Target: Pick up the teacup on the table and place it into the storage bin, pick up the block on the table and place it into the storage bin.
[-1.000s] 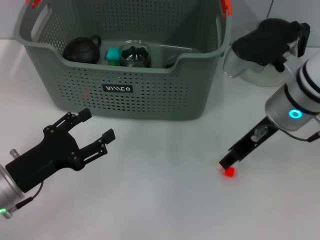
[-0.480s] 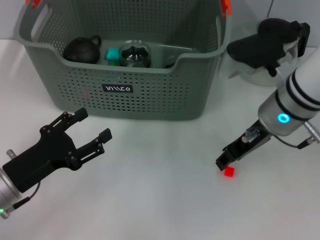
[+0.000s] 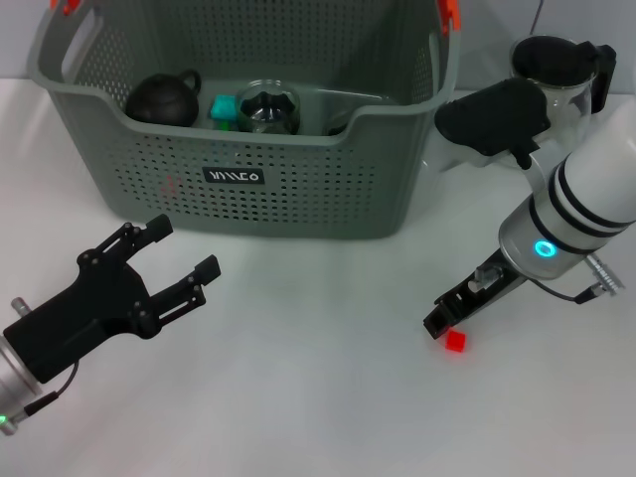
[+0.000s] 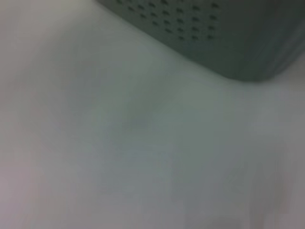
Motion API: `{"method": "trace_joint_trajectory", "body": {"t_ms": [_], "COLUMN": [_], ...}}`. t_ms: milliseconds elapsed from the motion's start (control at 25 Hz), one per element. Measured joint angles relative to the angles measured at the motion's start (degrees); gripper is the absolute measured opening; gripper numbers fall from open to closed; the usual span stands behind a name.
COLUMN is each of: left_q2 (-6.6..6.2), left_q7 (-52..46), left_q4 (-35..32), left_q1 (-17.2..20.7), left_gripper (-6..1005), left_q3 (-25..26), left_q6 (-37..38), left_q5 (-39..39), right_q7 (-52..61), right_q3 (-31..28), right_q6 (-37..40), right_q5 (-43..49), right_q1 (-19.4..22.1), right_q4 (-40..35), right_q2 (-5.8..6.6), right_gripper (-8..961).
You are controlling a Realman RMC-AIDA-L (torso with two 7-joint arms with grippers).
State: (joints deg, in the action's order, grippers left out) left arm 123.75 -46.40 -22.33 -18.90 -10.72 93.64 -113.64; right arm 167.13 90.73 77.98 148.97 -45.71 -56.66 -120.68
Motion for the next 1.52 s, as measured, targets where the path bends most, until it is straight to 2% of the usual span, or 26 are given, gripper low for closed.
{"method": "trace_joint_trajectory", "body": {"t_ms": [520,800,920,1000,1160,1280,1520], "left_q2": [0.07,0.09,0.09,0.09,0.09,0.03,0.00], "left_q7": [0.00,0.00,0.00,0.00,0.00,0.00,-0.01], "left_q4": [0.15,0.18,0.18,0.13,0.10,0.14,0.18], "left_q1": [0.07,0.24,0.41,0.58,0.61,0.61,0.60], "left_gripper": [843,843,843,843,843,843,843], "left_q3": [0.00,0.00,0.40,0.75,0.82,1.18,1.32], "left_q6": [-0.50,-0.49,-0.49,-0.42,-0.43,-0.44,-0.47], "left_q5": [0.00,0.00,0.00,0.00,0.00,0.00,0.00], "right_q7": [0.18,0.16,-0.31,-1.15,-5.17,-8.26,-13.11], "right_q3": [2.26,2.22,1.27,-0.89,-8.58,-15.28,-25.67], "right_q6": [-2.07,-1.20,1.16,4.25,11.31,16.19,20.43], "right_q5": [-0.37,-0.53,-0.61,-1.16,-7.41,-13.46,-21.38], "right_q1": [-0.56,0.68,3.07,6.32,10.23,11.30,10.30], "right_q4": [1.94,-1.95,-8.78,-18.26,-30.78,-34.85,-35.74], "right_q2": [-0.18,0.01,0.26,0.41,0.46,0.50,0.60], "right_gripper": [460,436,436,436,436,437,437]}}
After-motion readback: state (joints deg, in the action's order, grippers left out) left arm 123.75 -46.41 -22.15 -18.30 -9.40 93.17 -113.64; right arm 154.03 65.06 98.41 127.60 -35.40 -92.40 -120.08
